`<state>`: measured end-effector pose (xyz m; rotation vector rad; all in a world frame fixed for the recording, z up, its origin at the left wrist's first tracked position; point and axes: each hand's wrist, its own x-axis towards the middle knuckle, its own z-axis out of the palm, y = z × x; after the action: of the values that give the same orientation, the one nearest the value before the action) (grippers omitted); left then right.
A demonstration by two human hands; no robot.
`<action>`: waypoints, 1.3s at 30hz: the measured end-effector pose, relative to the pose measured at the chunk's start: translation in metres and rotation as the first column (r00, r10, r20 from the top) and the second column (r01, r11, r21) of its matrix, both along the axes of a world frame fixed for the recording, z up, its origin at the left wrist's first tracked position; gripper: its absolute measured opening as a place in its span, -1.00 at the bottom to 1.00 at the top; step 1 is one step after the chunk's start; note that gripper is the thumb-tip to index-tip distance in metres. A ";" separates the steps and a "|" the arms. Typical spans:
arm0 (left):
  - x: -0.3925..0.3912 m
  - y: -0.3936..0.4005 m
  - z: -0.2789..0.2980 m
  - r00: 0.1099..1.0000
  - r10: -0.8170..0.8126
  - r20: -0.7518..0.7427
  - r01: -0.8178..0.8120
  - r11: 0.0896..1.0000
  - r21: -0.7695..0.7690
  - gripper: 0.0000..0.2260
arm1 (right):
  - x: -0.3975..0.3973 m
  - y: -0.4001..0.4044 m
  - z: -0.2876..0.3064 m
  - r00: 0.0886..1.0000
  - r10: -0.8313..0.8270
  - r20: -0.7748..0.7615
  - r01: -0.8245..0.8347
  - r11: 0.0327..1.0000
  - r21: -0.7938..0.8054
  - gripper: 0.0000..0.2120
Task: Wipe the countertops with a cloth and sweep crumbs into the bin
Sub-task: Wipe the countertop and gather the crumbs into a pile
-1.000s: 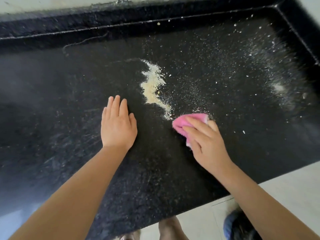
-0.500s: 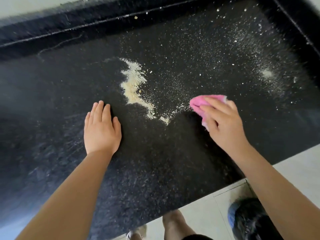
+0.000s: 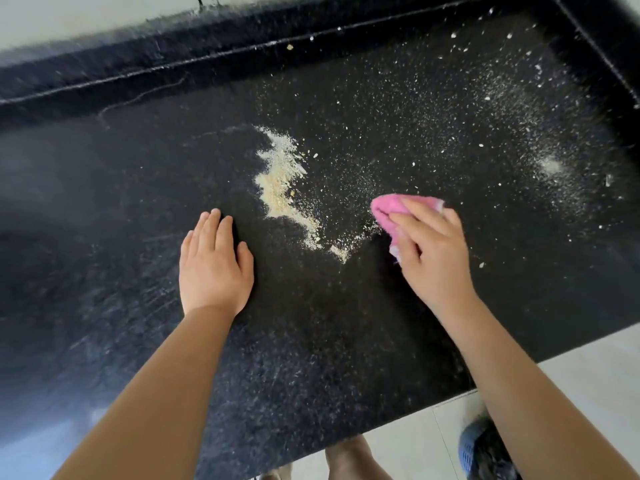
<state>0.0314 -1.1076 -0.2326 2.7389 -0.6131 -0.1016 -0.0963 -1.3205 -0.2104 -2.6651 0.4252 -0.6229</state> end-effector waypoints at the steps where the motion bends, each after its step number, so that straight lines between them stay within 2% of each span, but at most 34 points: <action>1: 0.000 0.000 -0.001 1.000 0.001 0.001 -0.001 1.000 -0.007 -0.63 | 0.002 0.019 0.002 0.997 0.073 0.021 -0.073 0.997 -0.006 -0.75; 4: 0.002 0.000 -0.001 1.000 -0.001 0.001 0.001 1.000 -0.014 -0.65 | 0.008 0.074 -0.008 0.953 0.296 -0.060 -0.298 0.954 -0.032 -0.72; 7: 0.002 0.000 -0.001 1.000 0.011 -0.010 -0.011 1.000 -0.014 -0.64 | 0.014 0.079 -0.021 0.933 0.342 -0.116 -0.347 0.938 -0.024 -0.69; 11: 0.001 0.000 -0.001 1.000 0.017 -0.011 -0.017 1.000 -0.003 -0.63 | 0.023 0.027 -0.023 0.988 0.129 -0.082 -0.133 0.990 -0.045 -0.70; 14: 0.001 0.001 0.000 1.000 0.016 -0.003 -0.016 1.000 0.002 -0.61 | 0.029 -0.010 -0.018 0.988 -0.070 -0.136 0.073 0.997 0.019 -0.66; 16: 0.001 0.000 0.001 1.000 0.025 0.009 -0.025 0.999 0.020 -0.58 | 0.034 -0.014 -0.011 0.988 -0.117 -0.100 0.123 0.991 0.054 -0.67; 18: 0.001 -0.002 0.001 0.998 0.063 0.017 -0.064 0.996 0.063 -0.53 | 0.039 0.008 -0.003 0.999 -0.040 -0.020 0.041 0.997 0.065 -0.69; 20: 0.001 -0.003 0.001 0.994 0.111 0.005 -0.110 0.987 0.118 -0.48 | 0.042 0.044 -0.002 0.993 0.119 0.019 -0.120 0.990 0.070 -0.68; 22: 0.001 -0.003 0.001 0.991 0.129 -0.024 -0.123 0.980 0.158 -0.47 | 0.042 0.079 -0.009 0.964 0.264 -0.031 -0.261 0.963 0.072 -0.69; 25: 0.003 -0.004 0.001 0.989 0.138 -0.050 -0.127 0.976 0.179 -0.47 | 0.045 0.093 -0.021 0.930 0.340 -0.138 -0.340 0.940 0.023 -0.77; 30: 0.002 -0.005 0.003 0.989 0.137 -0.057 -0.126 0.977 0.173 -0.43 | 0.061 0.024 -0.018 0.962 0.172 -0.214 -0.178 0.984 -0.007 -0.56; 35: 0.003 -0.004 0.002 0.990 0.131 -0.046 -0.122 0.978 0.167 -0.44 | 0.057 -0.021 -0.008 0.983 -0.095 -0.158 0.095 0.995 -0.002 -0.63; 37: 0.003 -0.004 0.001 0.990 0.130 -0.056 -0.118 0.976 0.182 -0.44 | 0.059 -0.001 -0.007 0.992 -0.084 -0.088 0.086 0.996 0.010 -0.68; 39: 0.004 -0.004 0.000 0.990 0.129 -0.049 -0.118 0.976 0.185 -0.45 | 0.064 0.035 -0.008 0.999 0.036 -0.037 -0.035 0.999 0.026 -0.69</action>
<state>0.0355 -1.1113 -0.2323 2.9296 -0.4344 -0.2210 -0.0321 -1.2850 -0.2186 -2.6575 0.3930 -0.5544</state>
